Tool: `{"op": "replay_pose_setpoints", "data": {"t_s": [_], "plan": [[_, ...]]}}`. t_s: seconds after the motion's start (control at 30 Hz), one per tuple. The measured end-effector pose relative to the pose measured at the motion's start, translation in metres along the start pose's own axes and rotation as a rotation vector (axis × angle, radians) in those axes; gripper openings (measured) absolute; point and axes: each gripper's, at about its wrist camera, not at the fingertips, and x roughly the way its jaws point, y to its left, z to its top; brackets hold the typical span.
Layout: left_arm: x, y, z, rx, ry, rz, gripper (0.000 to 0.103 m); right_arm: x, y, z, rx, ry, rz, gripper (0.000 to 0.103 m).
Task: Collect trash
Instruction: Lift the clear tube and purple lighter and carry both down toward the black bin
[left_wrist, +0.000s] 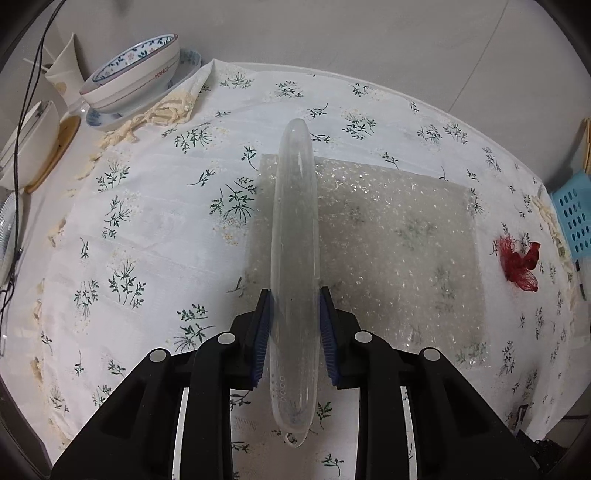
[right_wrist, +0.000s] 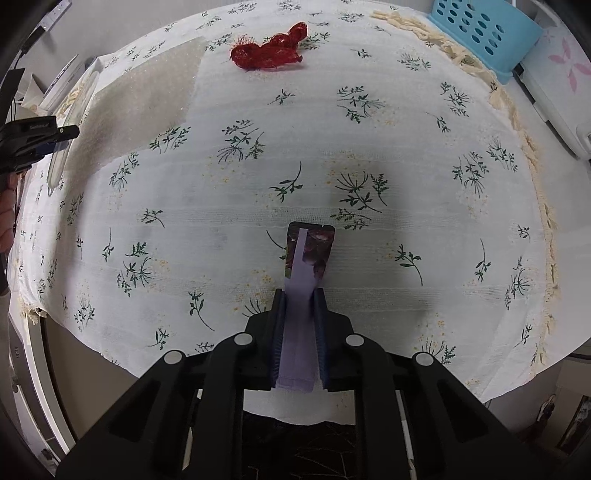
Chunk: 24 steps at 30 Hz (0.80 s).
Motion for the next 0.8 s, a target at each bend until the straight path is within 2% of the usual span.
{"op": "replay_pose_setpoints", "data": {"t_s": [0.37, 0.8], "plan": [[-0.046, 0.006, -0.037, 0.010, -0.044, -0.054, 0.025, -0.028, -0.001, -0.012, -0.023, -0.089, 0.034, 0.014], [-0.100, 0.006, -0.098, 0.053, -0.085, -0.094, 0.025, -0.056, 0.022, -0.039, -0.034, -0.166, 0.055, 0.014]]}}
